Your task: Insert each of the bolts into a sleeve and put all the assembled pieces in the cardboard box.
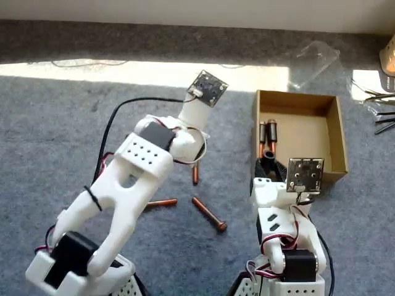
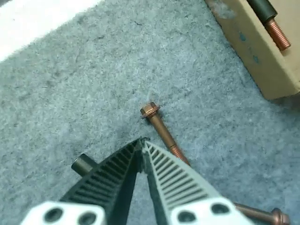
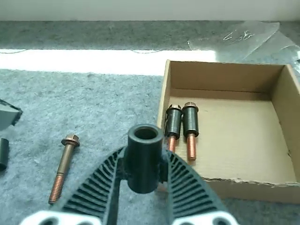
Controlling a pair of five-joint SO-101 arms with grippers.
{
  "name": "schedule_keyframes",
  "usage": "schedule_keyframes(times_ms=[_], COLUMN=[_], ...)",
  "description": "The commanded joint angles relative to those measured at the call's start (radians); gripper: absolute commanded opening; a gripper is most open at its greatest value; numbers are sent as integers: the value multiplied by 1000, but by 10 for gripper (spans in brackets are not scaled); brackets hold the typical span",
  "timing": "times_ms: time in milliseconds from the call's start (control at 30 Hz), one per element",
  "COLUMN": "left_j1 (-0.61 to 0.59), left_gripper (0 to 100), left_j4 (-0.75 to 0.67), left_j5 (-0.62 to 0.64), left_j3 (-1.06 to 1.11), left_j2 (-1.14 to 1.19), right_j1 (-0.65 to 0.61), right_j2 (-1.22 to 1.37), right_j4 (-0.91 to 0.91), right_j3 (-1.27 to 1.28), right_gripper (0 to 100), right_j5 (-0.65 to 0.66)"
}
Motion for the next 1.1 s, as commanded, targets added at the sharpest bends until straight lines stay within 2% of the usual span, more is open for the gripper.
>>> schedule_keyframes(times_ms=[0,333,467,733,1067], left_j1=[10,10,8,-13,-73], left_gripper=[8,12,91,108,109], left_j4=[92,407,488,569,568], left_j5=[110,273,322,353,353], left_j3=[-217,-725,-901,-1150,-1293], left_j2=[168,621,783,1017,1178], right_j1=[31,35,36,36,36], right_j2=[-8,-8,-8,-8,-8], right_j4=[-36,-36,-36,-36,-36], right_j3=[-8,-8,-10,-12,-12], right_gripper=[5,5,5,5,5], right_j5=[-11,-11,-11,-9,-5])
